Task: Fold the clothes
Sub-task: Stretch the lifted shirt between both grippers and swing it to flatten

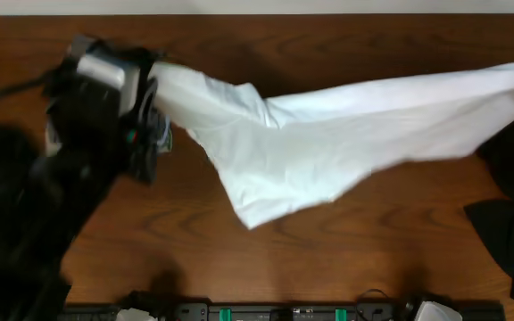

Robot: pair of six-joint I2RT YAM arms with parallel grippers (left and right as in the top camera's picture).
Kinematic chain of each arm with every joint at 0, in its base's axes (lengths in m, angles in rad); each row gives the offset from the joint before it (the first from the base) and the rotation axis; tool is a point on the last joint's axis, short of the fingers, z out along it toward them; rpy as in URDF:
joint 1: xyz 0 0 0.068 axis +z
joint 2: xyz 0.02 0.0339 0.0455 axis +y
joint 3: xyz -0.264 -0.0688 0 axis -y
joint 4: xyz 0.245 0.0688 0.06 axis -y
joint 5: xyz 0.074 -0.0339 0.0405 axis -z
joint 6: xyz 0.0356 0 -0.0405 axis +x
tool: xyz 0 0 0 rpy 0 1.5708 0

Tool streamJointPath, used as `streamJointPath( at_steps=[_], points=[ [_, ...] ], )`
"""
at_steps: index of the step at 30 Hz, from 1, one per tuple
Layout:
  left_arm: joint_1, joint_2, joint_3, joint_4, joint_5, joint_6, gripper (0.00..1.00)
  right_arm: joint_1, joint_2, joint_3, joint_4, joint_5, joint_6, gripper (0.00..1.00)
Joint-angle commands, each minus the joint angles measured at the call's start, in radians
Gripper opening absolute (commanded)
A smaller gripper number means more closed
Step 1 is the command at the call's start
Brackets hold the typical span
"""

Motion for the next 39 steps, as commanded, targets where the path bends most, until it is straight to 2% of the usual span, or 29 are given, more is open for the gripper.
streamJointPath(
  at_steps=[1, 6, 9, 17, 22, 25, 27, 30, 34, 39],
  points=[
    [0.000, -0.085, 0.045, -0.013, 0.037, 0.025, 0.06, -0.011, -0.069, 0.013, 0.000, 0.068, -0.019, 0.01],
    [0.000, -0.161, 0.045, -0.016, 0.027, 0.029, 0.06, -0.011, -0.096, 0.013, -0.006, 0.121, 0.009, 0.01],
    [0.000, -0.159, 0.045, -0.016, -0.033, 0.029, 0.06, -0.011, -0.077, 0.013, -0.013, 0.108, 0.023, 0.01],
    [0.000, 0.022, 0.045, 0.021, -0.080, 0.055, 0.06, -0.001, 0.047, 0.013, 0.000, -0.051, 0.023, 0.01],
    [0.001, 0.243, 0.045, 0.170, -0.081, 0.059, 0.06, 0.043, 0.198, 0.013, 0.082, -0.114, 0.023, 0.01],
    [0.001, 0.401, 0.046, 0.332, -0.081, 0.061, 0.06, 0.060, 0.293, 0.013, 0.207, -0.124, 0.023, 0.01],
    [0.003, 0.490, 0.062, 0.447, -0.097, 0.108, 0.05, 0.061, 0.349, 0.013, 0.343, -0.150, 0.023, 0.01],
    [0.007, 0.582, 0.183, 0.519, -0.121, 0.106, 0.06, 0.046, 0.389, 0.013, 0.520, -0.203, 0.019, 0.01],
    [0.003, 0.640, 0.422, 0.489, -0.122, 0.103, 0.06, -0.009, 0.383, 0.013, 0.657, -0.286, 0.021, 0.01],
    [0.002, 0.640, 0.511, 0.436, -0.122, 0.141, 0.06, -0.055, 0.384, 0.013, 0.602, -0.309, -0.005, 0.01]
  ],
)
